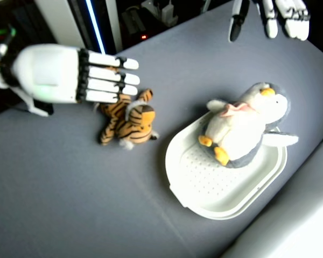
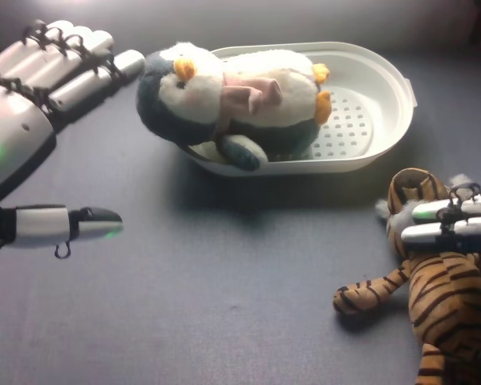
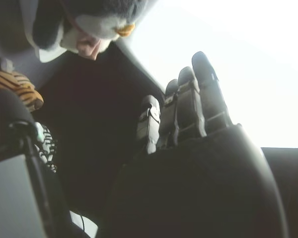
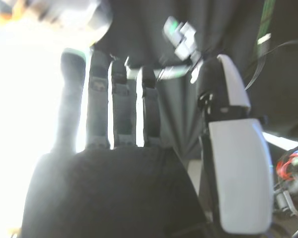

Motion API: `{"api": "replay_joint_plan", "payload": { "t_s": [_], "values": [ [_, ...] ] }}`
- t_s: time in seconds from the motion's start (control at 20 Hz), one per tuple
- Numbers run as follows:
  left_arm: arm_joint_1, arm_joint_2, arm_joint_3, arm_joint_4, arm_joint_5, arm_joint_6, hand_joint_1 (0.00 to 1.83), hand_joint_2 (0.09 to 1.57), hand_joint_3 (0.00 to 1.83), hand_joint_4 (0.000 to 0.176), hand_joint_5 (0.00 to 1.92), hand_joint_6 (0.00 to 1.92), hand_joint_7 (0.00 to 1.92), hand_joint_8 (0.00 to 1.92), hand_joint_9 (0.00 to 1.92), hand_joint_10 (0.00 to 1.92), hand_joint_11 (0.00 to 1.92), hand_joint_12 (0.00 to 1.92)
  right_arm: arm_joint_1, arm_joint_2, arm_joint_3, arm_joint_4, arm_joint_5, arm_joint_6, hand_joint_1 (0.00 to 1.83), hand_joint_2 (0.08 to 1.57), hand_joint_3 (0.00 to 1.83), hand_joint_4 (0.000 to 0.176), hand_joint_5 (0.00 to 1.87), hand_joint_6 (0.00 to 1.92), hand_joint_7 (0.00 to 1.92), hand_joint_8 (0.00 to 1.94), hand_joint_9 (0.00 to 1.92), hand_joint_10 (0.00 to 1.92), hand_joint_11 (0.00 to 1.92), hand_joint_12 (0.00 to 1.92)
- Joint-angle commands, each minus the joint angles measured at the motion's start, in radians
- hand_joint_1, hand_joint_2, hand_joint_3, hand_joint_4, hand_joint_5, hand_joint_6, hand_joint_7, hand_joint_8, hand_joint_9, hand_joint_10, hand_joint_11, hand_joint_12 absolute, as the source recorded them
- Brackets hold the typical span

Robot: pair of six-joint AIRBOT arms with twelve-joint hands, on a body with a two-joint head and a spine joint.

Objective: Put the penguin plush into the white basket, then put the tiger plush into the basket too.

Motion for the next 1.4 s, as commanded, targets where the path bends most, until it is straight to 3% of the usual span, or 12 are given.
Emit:
{"api": "replay_joint_plan", "payload": {
  "t_s": [0.0,0.25,0.35,0.4,0.45,0.5,0.8,0.9,0.95,1.05,1.25,1.35],
  "values": [
    [-0.005,0.002,-0.003,-0.007,-0.133,-0.005,0.77,0.83,0.0,0.129,0.12,0.0,0.06,0.0,0.05,0.0,0.04,0.15,0.017,-0.002,0.008,0.013,0.031,0.008,0.81,1.11,0.0,0.133,0.3,0.0,0.25,0.0,0.35,0.0,0.4,0.07],
    [0.016,-0.011,-0.004,-0.014,-0.128,-0.013,0.74,0.86,0.0,0.139,0.12,0.0,0.06,0.0,0.05,0.0,0.0,0.26,0.105,-0.08,0.083,-0.073,-0.21,0.01,0.92,1.08,0.0,0.099,0.33,0.0,0.34,0.0,0.41,0.01,0.39,0.1],
    [0.023,-0.011,-0.006,-0.018,-0.134,-0.013,0.97,0.87,0.0,0.146,0.13,0.0,0.05,0.0,0.01,0.0,0.0,0.05,0.135,-0.119,0.11,-0.1,-0.266,0.012,1.03,1.05,0.0,0.047,0.43,0.01,0.49,0.01,0.58,0.0,0.33,0.57],
    [0.024,-0.01,-0.007,-0.019,-0.14,-0.018,1.07,0.88,0.0,0.168,0.08,0.0,0.01,0.0,0.01,0.0,0.09,0.04,0.139,-0.126,0.119,-0.085,-0.266,0.012,1.21,1.17,0.01,0.0,0.78,0.81,0.82,1.16,0.71,1.03,0.5,1.44],
    [0.024,-0.01,-0.007,-0.019,-0.14,-0.019,1.07,0.88,0.0,0.168,0.08,0.0,0.01,0.0,0.01,0.0,0.09,0.04,0.139,-0.126,0.119,-0.084,-0.265,0.012,1.21,1.17,0.01,0.0,0.78,0.81,0.82,1.16,0.71,1.03,0.5,1.44],
    [0.028,-0.007,-0.01,-0.019,-0.145,-0.019,1.06,0.89,0.0,0.157,0.07,0.0,0.0,0.0,0.0,0.0,0.07,0.04,0.139,-0.125,0.121,-0.059,-0.239,0.012,1.19,1.26,0.0,0.0,0.8,1.11,0.65,1.66,0.64,1.62,0.59,1.68],
    [0.053,-0.008,-0.015,-0.026,-0.168,-0.029,1.05,0.88,0.0,0.156,0.09,0.01,0.0,0.0,0.0,0.0,0.06,0.04,0.167,0.01,0.043,0.118,0.121,-0.097,1.17,1.22,0.0,0.0,0.81,1.15,0.76,1.44,0.63,1.39,0.6,1.72],
    [0.056,-0.011,-0.015,-0.026,-0.171,-0.033,1.03,0.89,0.0,0.156,0.09,0.01,0.0,0.0,0.0,0.0,0.07,0.05,0.18,0.01,0.051,0.167,0.169,-0.134,1.21,1.22,0.0,0.0,0.82,1.01,0.76,1.57,0.67,1.64,0.65,1.88],
    [0.056,-0.014,-0.014,-0.026,-0.17,-0.033,0.98,0.87,0.0,0.143,0.12,0.0,0.03,0.0,0.01,0.0,0.07,0.21,0.202,0.002,0.059,0.204,0.176,-0.172,1.2,1.19,0.0,0.0,0.89,1.04,0.8,1.39,0.66,1.32,0.54,1.64],
    [0.056,-0.017,-0.013,-0.026,-0.168,-0.033,0.95,0.87,0.0,0.14,0.14,0.0,0.05,0.0,0.03,0.0,0.0,0.47,0.273,-0.045,0.111,0.243,0.138,-0.206,1.32,1.15,0.0,0.0,0.9,1.13,0.89,1.11,0.84,1.26,0.63,1.51],
    [0.054,-0.017,-0.008,-0.021,-0.155,-0.037,0.93,0.86,0.0,0.148,0.14,0.0,0.07,0.0,0.06,0.01,0.0,0.6,0.47,-0.191,0.274,0.229,-0.088,-0.186,1.35,1.15,0.0,0.0,0.82,1.2,0.95,1.05,0.82,1.29,0.39,1.43],
    [0.048,-0.02,-0.004,-0.012,-0.144,-0.039,0.95,0.85,0.0,0.143,0.14,0.0,0.07,0.0,0.06,0.0,0.0,0.58,0.554,-0.255,0.356,0.206,-0.216,-0.18,1.35,1.15,0.0,0.0,0.84,1.21,0.91,1.04,0.89,1.21,0.71,1.2]
  ]
}}
